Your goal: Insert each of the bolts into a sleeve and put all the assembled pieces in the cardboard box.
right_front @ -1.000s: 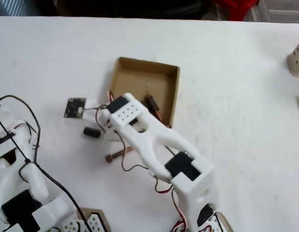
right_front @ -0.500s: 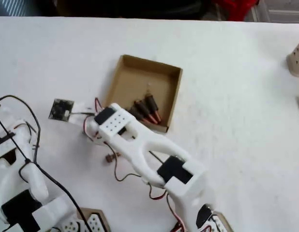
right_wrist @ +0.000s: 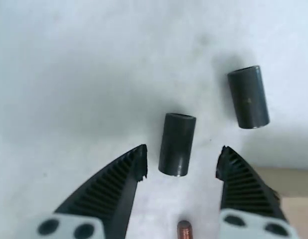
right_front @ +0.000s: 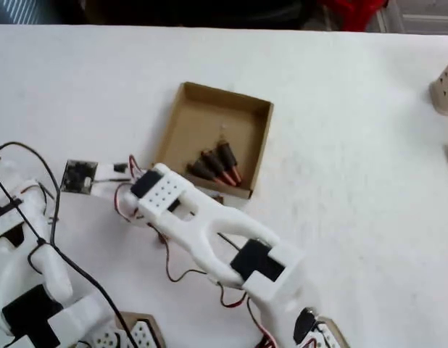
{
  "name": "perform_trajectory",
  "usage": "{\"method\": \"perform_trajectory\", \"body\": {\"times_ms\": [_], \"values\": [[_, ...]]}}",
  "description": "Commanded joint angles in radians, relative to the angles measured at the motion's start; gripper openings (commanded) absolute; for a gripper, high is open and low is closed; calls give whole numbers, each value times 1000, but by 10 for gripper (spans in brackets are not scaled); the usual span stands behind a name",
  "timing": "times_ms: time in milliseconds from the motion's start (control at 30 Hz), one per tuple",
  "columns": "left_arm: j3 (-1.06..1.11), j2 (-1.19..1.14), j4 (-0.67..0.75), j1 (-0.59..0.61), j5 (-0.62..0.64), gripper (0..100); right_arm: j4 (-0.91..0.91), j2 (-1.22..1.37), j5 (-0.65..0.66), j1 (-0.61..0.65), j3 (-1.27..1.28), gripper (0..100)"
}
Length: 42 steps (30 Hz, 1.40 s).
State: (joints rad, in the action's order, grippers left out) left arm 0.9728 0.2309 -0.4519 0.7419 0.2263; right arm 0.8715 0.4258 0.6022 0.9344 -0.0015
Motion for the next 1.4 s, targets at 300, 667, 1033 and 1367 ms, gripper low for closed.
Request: {"method": "perform_trajectory", "body": {"times_ms": [300, 667, 1033, 1367], "values": [[-51, 2, 20, -2, 12, 31, 59, 185, 63, 2, -218, 129], [-51, 2, 21, -4, 12, 31, 173, 67, 55, -50, -222, 15], [-51, 1, 21, -10, 12, 31, 375, -142, -23, -180, -219, 18], [-51, 1, 21, -25, 12, 31, 372, -493, -77, -242, 135, 18]]}}
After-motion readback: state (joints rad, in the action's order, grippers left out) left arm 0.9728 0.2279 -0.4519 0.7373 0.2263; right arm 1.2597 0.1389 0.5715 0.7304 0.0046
